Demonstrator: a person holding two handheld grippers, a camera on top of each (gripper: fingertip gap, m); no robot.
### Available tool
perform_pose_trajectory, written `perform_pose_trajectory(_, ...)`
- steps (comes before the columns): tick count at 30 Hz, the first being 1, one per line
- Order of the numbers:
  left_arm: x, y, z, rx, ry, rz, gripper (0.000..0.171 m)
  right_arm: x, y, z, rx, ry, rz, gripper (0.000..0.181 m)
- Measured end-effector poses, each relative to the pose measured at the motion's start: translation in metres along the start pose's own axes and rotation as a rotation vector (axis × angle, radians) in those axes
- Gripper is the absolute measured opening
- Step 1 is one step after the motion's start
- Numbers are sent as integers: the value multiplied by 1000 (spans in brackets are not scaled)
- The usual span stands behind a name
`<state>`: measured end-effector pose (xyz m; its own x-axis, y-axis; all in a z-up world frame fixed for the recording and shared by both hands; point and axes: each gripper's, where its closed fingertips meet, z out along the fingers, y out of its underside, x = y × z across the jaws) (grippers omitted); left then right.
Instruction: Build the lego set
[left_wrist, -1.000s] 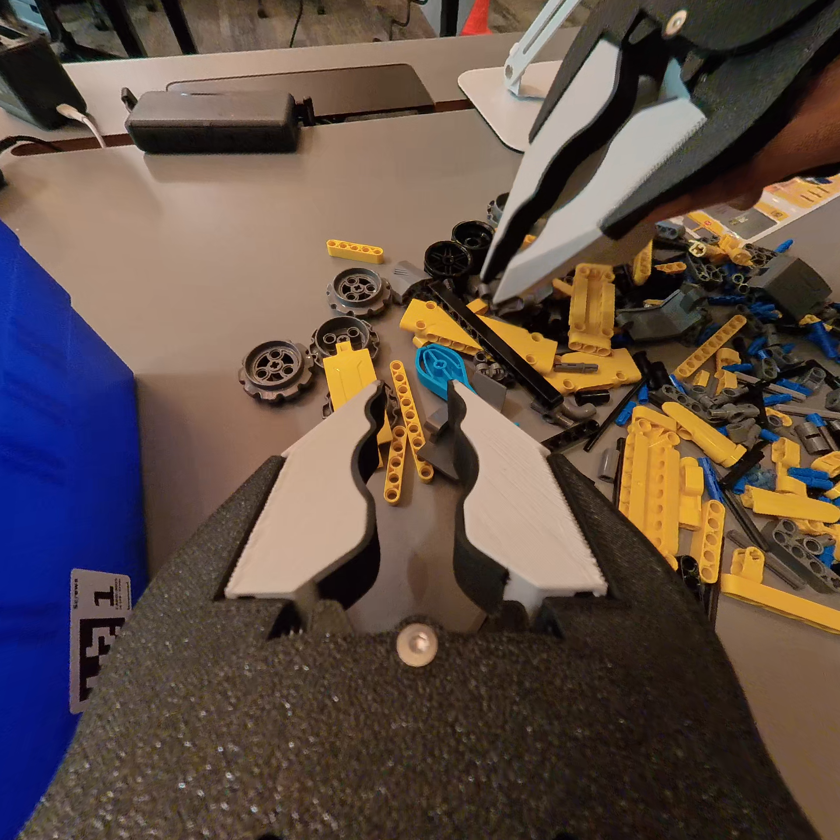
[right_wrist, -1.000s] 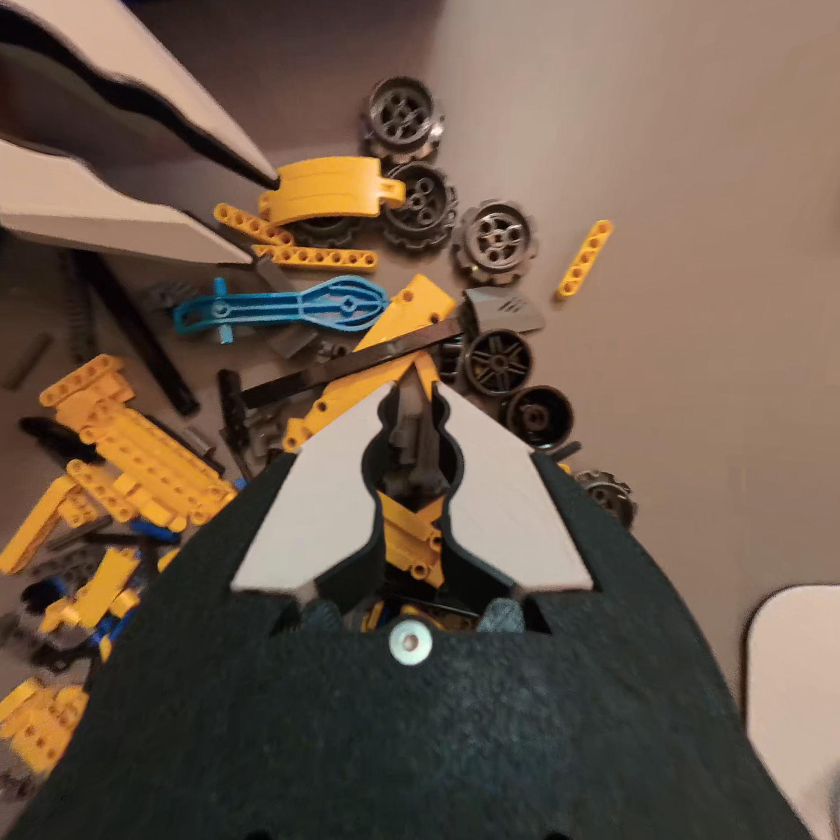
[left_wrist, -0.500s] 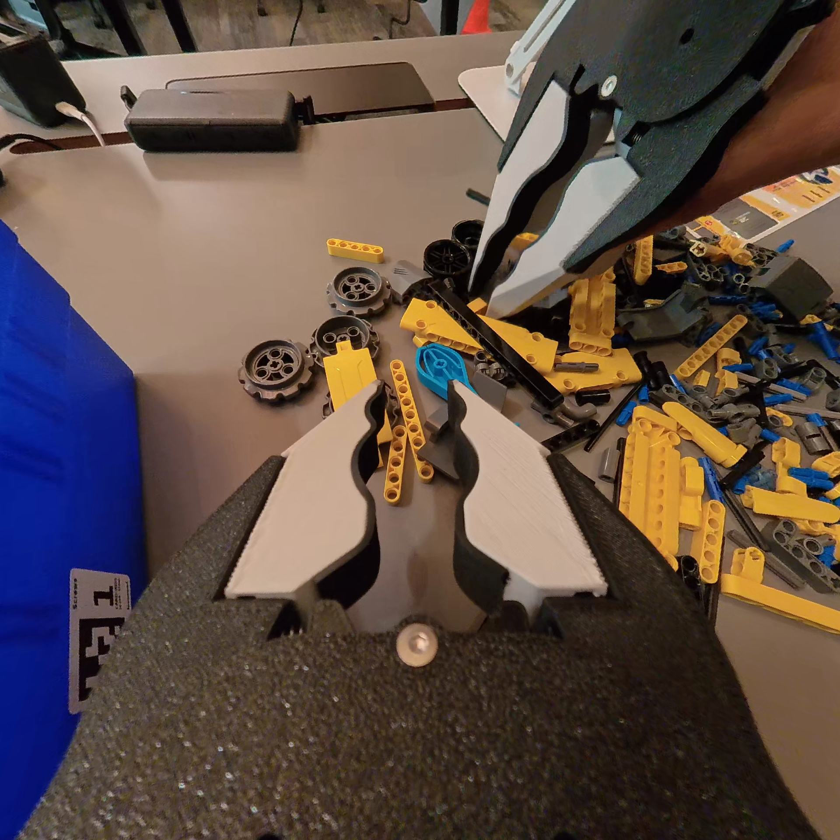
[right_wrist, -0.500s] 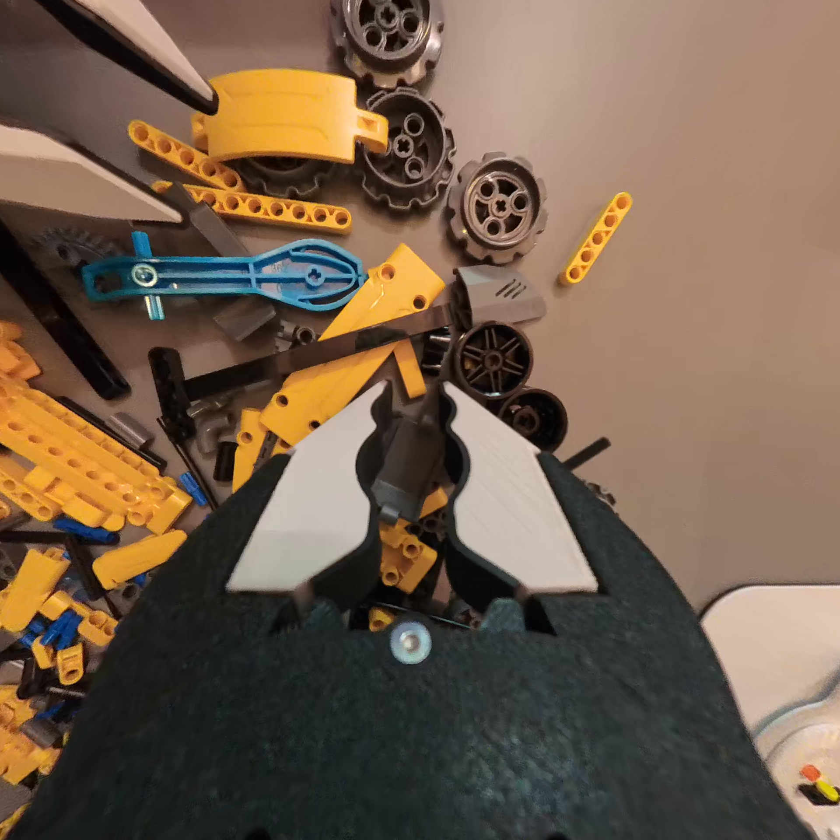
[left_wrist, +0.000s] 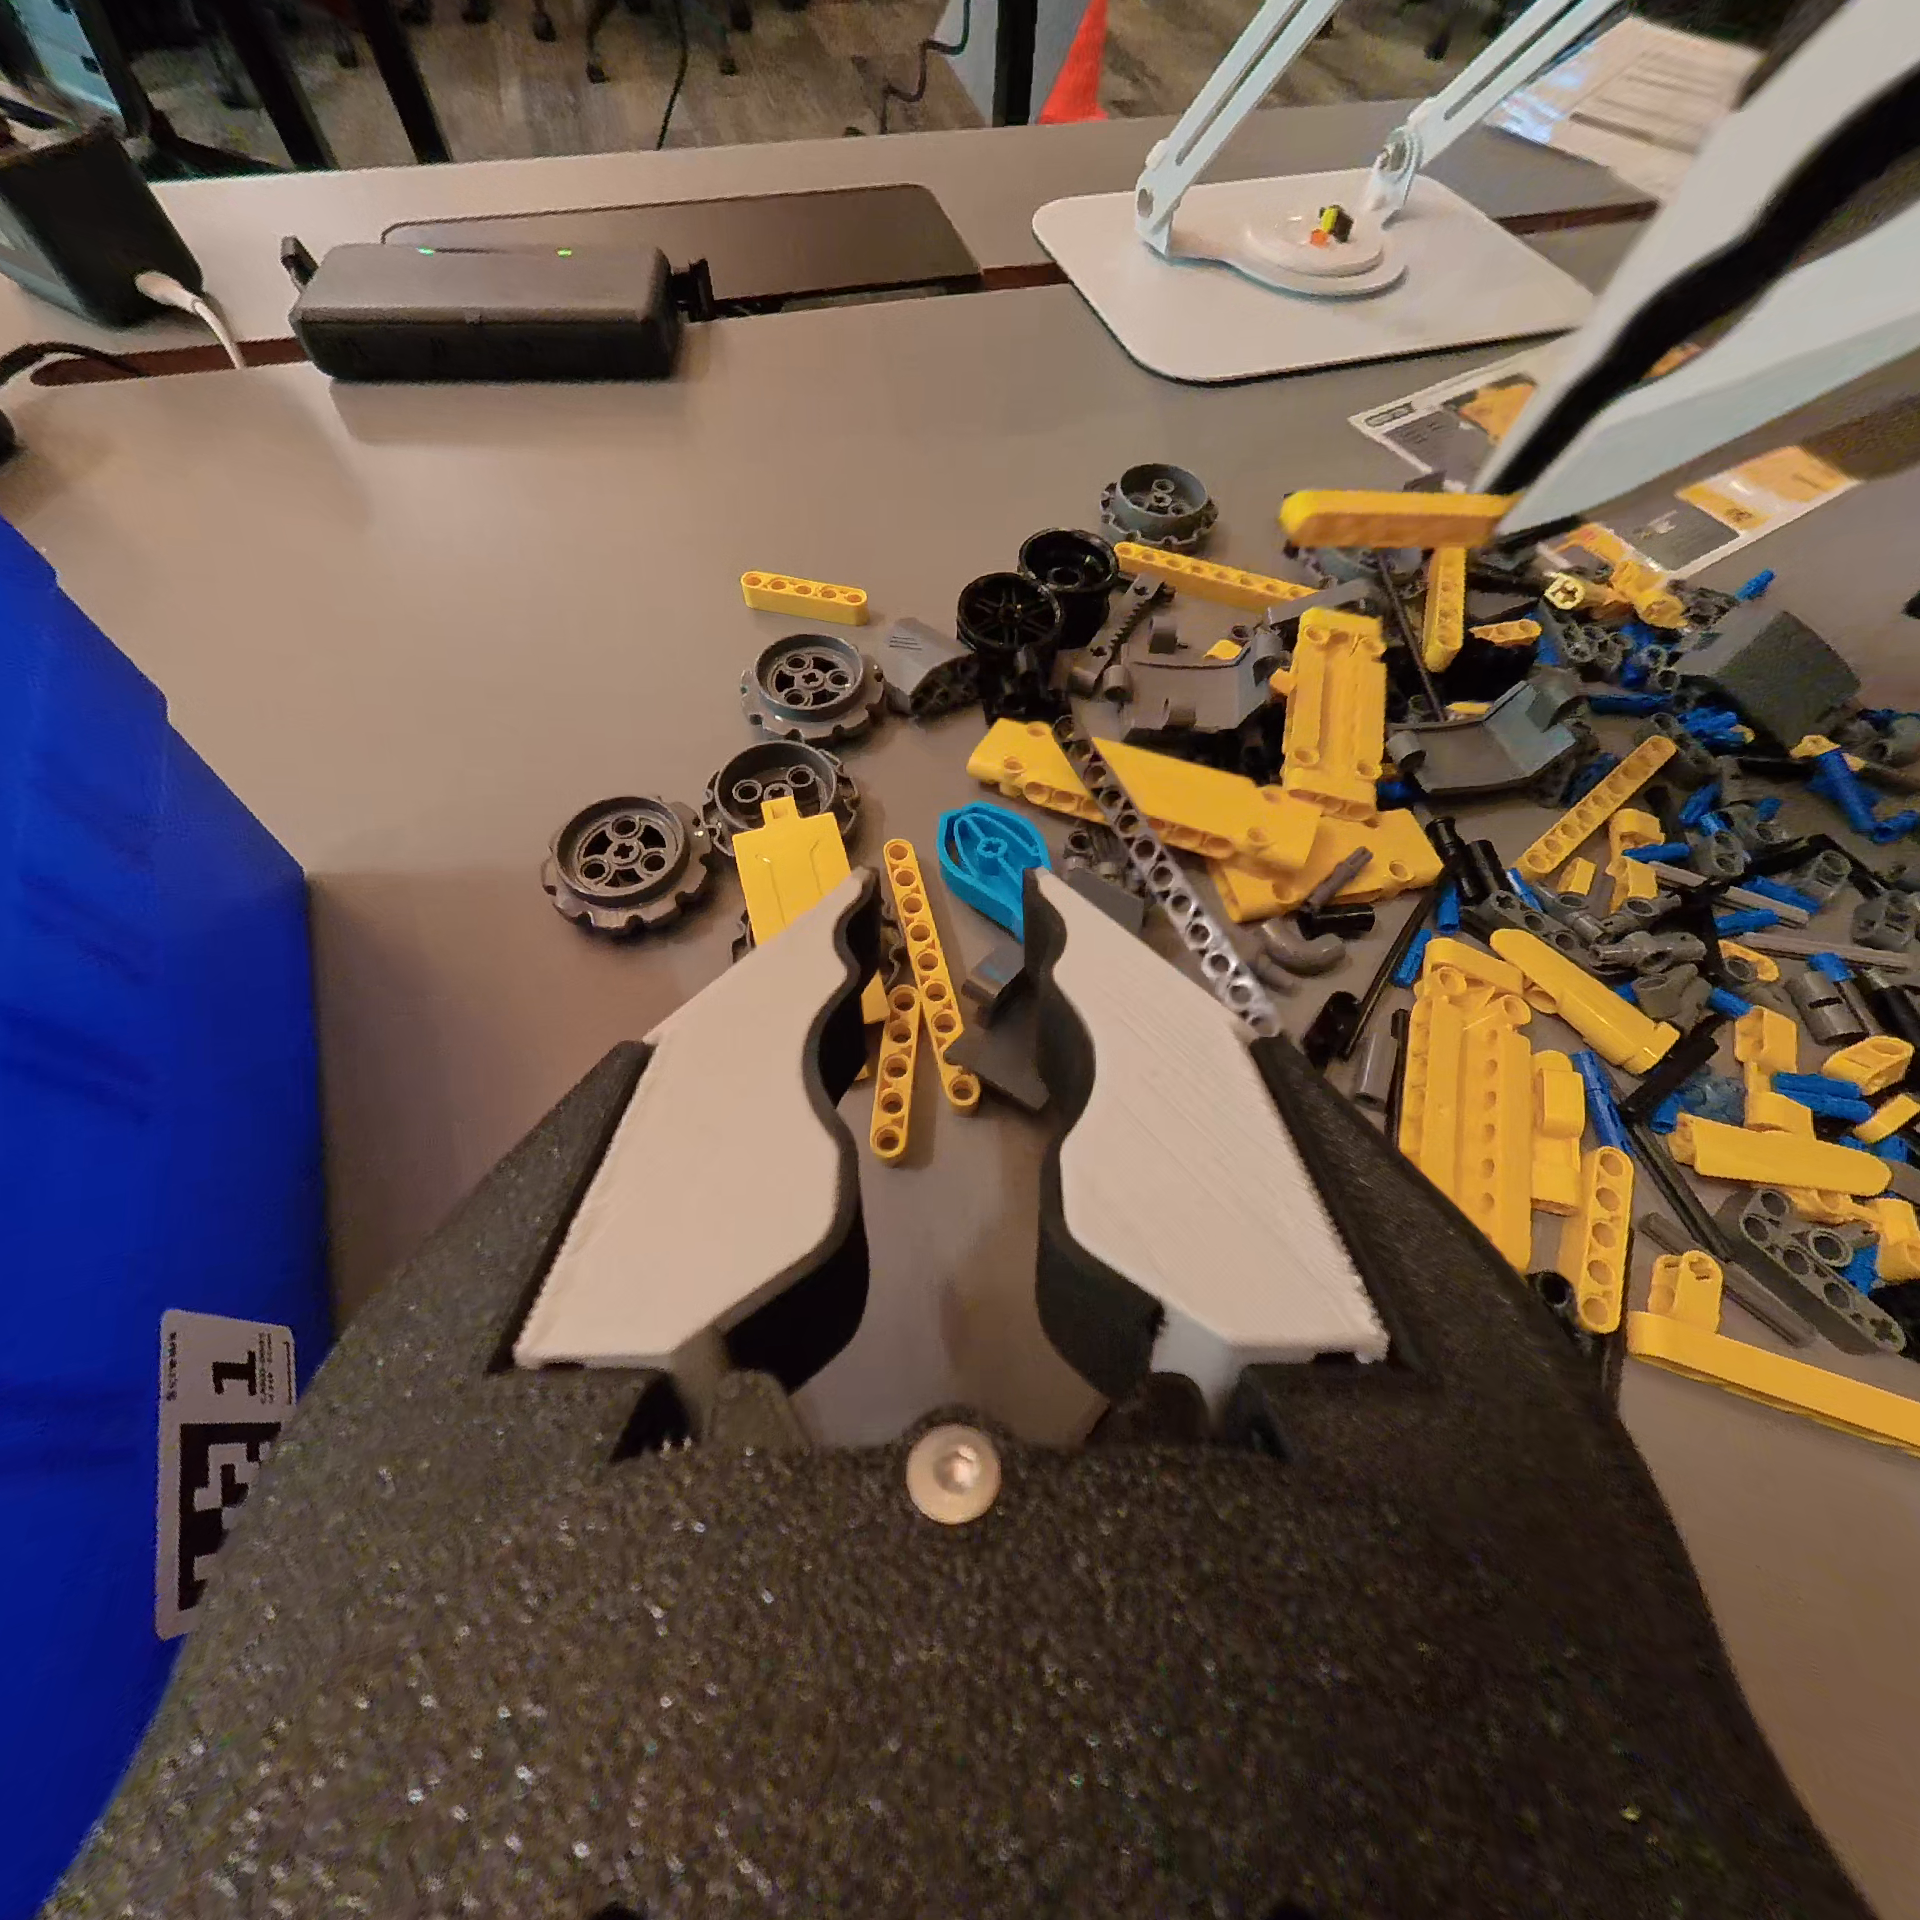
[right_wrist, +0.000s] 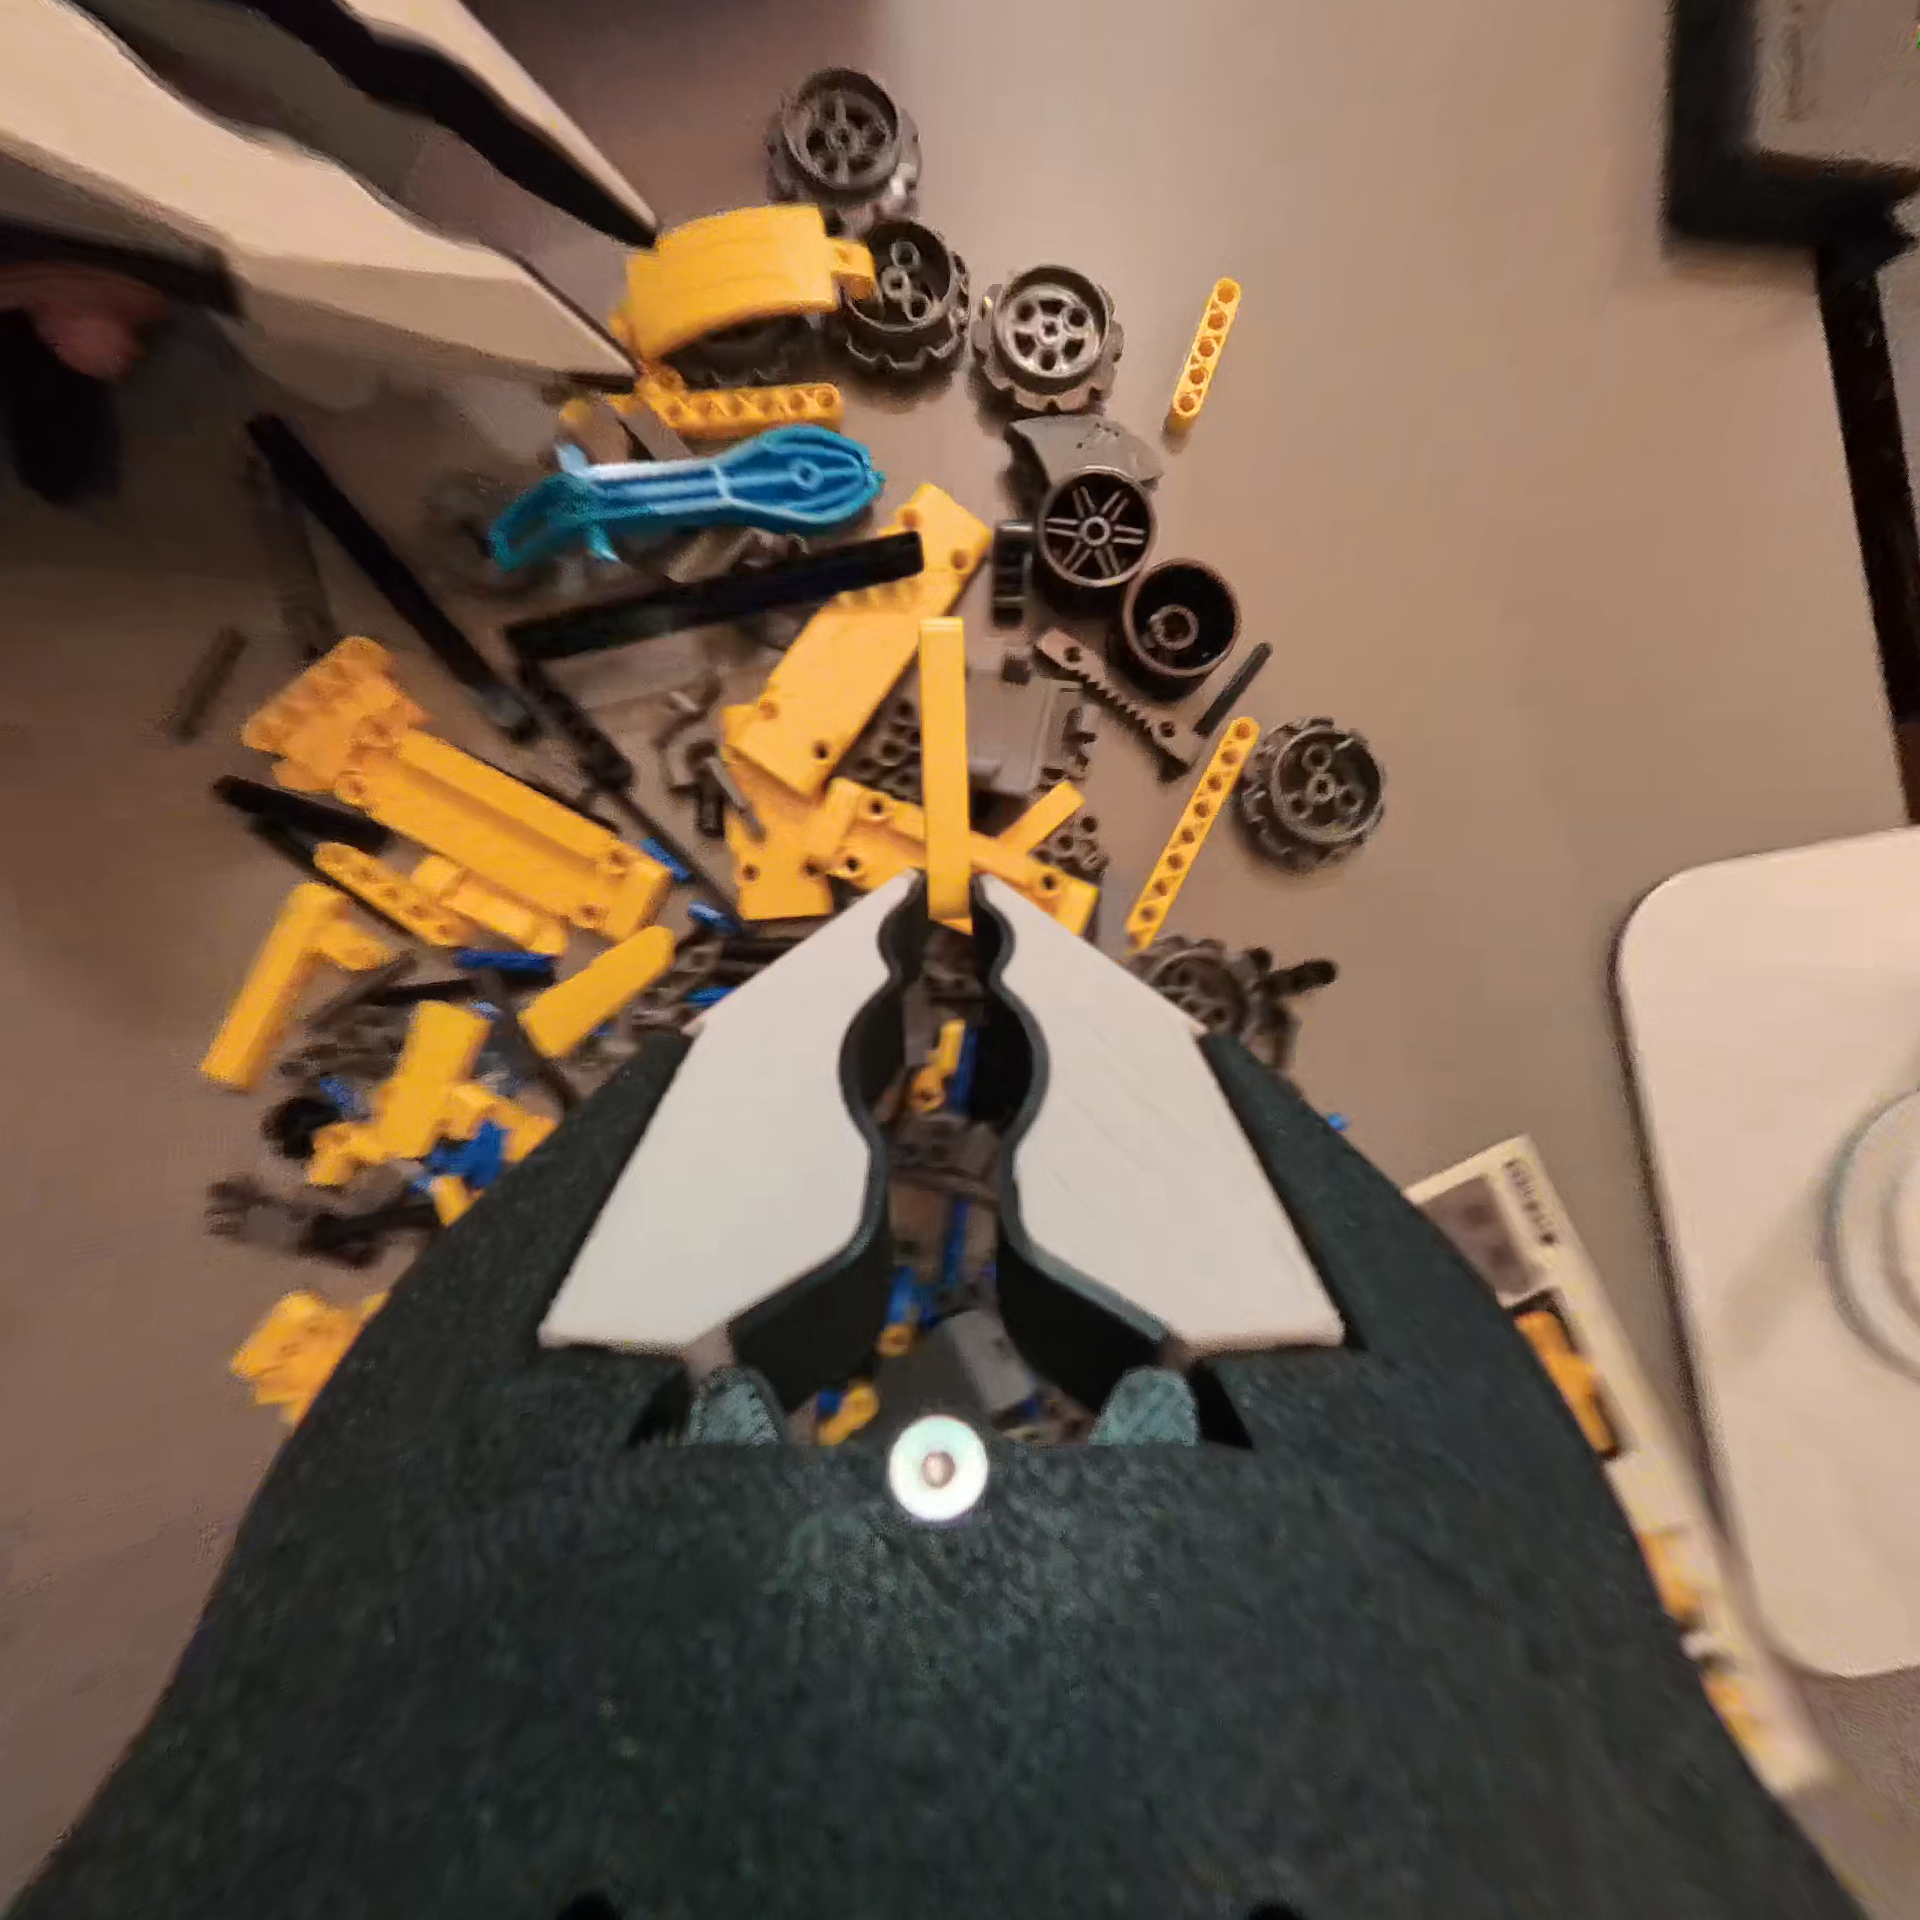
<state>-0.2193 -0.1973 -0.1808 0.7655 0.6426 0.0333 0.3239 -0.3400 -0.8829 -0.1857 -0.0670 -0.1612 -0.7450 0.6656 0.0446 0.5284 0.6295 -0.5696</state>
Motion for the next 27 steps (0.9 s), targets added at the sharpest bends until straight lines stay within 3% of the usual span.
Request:
perform_pose_trajectory(7,36,-30,-17,181,150,88,26,-58,-3,-55,301,-262,377,7)
perform_pose_trajectory(18,71,-36,-25,236,257,228,26,-108,7,-107,425,-386,482,7)
perform_pose_trajectory(23,176,-29,-78,259,897,270,27,-145,34,-112,380,-480,505,7)
perform_pose_trajectory(27,229,-15,-88,170,1005,367,27,-183,87,-110,273,-511,528,7)
